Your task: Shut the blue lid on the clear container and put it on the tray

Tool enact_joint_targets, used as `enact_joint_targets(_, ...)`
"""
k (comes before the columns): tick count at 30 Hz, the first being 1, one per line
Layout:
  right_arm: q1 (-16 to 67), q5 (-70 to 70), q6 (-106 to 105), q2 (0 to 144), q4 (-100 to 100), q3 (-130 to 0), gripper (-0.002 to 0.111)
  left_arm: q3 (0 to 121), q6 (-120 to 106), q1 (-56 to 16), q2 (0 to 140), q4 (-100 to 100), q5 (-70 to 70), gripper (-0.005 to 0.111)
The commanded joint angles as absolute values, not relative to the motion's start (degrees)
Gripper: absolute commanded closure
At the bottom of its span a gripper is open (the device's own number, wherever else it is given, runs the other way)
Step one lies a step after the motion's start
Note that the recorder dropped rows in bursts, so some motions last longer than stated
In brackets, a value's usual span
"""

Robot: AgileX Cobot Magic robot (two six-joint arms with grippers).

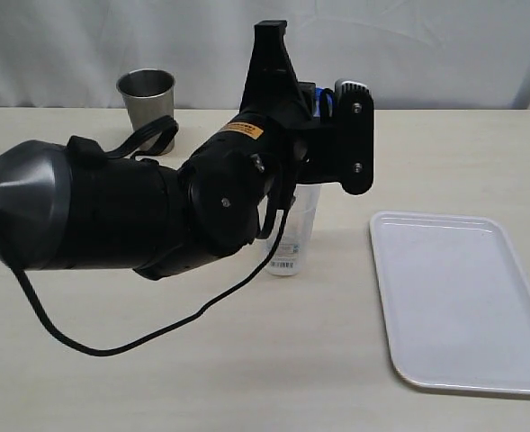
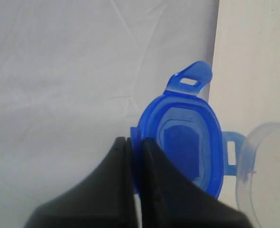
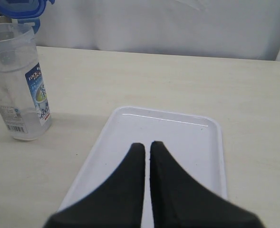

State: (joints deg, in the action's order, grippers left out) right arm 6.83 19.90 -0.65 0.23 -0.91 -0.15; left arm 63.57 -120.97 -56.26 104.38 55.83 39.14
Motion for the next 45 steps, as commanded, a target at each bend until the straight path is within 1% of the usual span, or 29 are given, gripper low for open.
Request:
enact_joint_targets(1,6.5,19.8,-0.4,0.0,-0.8,0.0,0.104,63.5,-122.7,-56.6,104.0,56.4,40.9,0.107)
enact_joint_targets(7,6.5,19.8,-0.4,0.0,-0.8,0.0,0.104,60.3,-122.7,-56.6,104.0,53.8,41.4,0.107)
enact_joint_targets(11,6.5,19.8,-0.4,0.0,-0.8,0.0,0.104,58.4,-122.7,-56.6,104.0,53.1,44.1,0.107)
enact_joint_targets(19,6.5,19.8,-0.4,0.0,-0.8,0.0,0.104,58.3,-122.6,-56.7,104.0,52.3,44.4,0.107)
enact_joint_targets(27,6.5,19.8,-0.4,0.0,-0.8,0.0,0.104,58.3,-122.6,-58.6,104.0,52.6,45.6,0.107)
enact_joint_targets(45,6.5,19.8,-0.4,0.0,-0.8,0.0,0.104,58.3,-122.6,-58.7,104.0,53.2,45.9,0.107)
